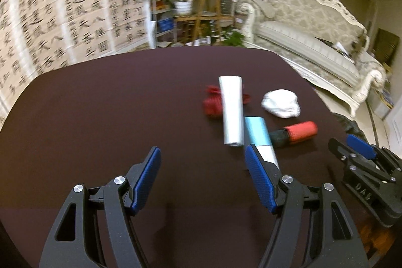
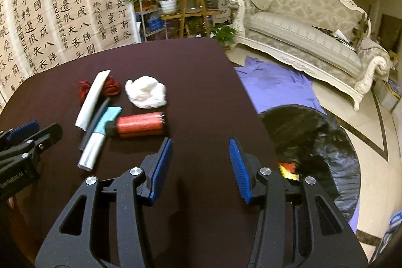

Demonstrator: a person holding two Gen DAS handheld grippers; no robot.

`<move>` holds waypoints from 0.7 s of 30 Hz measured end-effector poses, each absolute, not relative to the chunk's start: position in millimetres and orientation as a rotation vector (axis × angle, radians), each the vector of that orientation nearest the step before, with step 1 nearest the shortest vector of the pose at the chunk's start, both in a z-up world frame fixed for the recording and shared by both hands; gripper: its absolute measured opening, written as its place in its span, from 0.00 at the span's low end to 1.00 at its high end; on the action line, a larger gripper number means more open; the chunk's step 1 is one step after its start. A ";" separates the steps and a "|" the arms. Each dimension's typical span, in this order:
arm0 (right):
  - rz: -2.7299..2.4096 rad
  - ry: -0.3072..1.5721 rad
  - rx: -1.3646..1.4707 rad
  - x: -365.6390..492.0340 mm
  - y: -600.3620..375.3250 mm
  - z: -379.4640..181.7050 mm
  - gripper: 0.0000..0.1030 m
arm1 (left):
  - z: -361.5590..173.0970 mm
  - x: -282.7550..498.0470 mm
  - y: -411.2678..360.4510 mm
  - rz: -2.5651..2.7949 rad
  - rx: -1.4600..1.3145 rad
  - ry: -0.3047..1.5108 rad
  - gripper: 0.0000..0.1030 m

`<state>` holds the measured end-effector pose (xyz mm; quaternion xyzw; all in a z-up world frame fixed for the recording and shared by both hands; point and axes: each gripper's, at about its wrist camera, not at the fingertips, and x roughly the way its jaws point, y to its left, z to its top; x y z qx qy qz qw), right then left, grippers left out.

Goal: Collect trash
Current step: 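Move both open tools back over the table, then close the right tool around the red bottle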

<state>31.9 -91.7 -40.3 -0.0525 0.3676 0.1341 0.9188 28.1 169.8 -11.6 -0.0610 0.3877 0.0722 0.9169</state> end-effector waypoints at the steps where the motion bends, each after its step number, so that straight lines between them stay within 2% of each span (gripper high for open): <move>1: 0.281 0.755 -0.107 32.5 -88.6 -39.3 0.45 | -11.9 26.4 175.8 0.161 -0.132 0.797 0.66; 7: 0.305 0.768 -0.087 45.4 -58.7 -35.2 0.54 | -12.0 20.8 202.8 0.213 -0.174 0.789 0.66; 21: 0.257 0.806 -0.147 45.1 -50.1 -47.9 0.62 | -22.9 12.9 214.3 0.198 -0.220 0.802 0.66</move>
